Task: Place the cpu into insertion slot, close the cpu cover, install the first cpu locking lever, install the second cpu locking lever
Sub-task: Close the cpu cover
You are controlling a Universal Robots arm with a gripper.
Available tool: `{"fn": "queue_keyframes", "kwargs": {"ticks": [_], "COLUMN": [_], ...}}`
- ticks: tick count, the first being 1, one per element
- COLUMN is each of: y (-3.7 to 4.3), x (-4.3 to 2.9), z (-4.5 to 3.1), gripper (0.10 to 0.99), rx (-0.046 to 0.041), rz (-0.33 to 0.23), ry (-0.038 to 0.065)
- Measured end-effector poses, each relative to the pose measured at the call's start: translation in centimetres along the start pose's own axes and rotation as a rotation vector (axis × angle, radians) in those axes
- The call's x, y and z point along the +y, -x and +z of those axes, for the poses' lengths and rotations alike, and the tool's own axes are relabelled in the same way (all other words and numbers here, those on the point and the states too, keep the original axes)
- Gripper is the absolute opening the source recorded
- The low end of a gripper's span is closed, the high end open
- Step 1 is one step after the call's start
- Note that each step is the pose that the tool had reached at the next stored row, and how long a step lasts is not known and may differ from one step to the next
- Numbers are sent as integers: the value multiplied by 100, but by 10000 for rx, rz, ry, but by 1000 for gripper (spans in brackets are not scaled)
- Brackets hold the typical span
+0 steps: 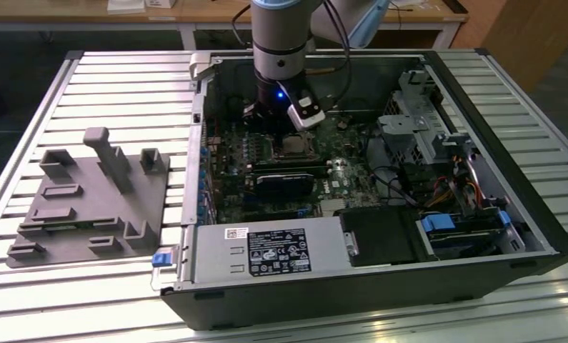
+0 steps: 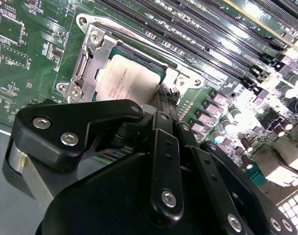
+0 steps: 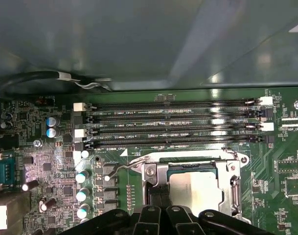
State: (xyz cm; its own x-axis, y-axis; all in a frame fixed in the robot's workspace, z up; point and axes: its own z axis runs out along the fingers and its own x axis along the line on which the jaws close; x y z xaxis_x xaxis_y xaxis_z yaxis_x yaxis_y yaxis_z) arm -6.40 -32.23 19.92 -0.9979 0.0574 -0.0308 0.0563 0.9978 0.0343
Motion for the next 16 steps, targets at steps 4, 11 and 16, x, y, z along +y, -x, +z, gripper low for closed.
{"fn": "queue_keyframes", "kwargs": {"ticks": [4,11,16], "y": [0,0,1], "x": [0,0,1], "z": [3,4,-37], "gripper": [106,106,106], "rx": [-1,-3,-2], "rz": [0,-1,-1], "ry": [1,-6,-24]}}
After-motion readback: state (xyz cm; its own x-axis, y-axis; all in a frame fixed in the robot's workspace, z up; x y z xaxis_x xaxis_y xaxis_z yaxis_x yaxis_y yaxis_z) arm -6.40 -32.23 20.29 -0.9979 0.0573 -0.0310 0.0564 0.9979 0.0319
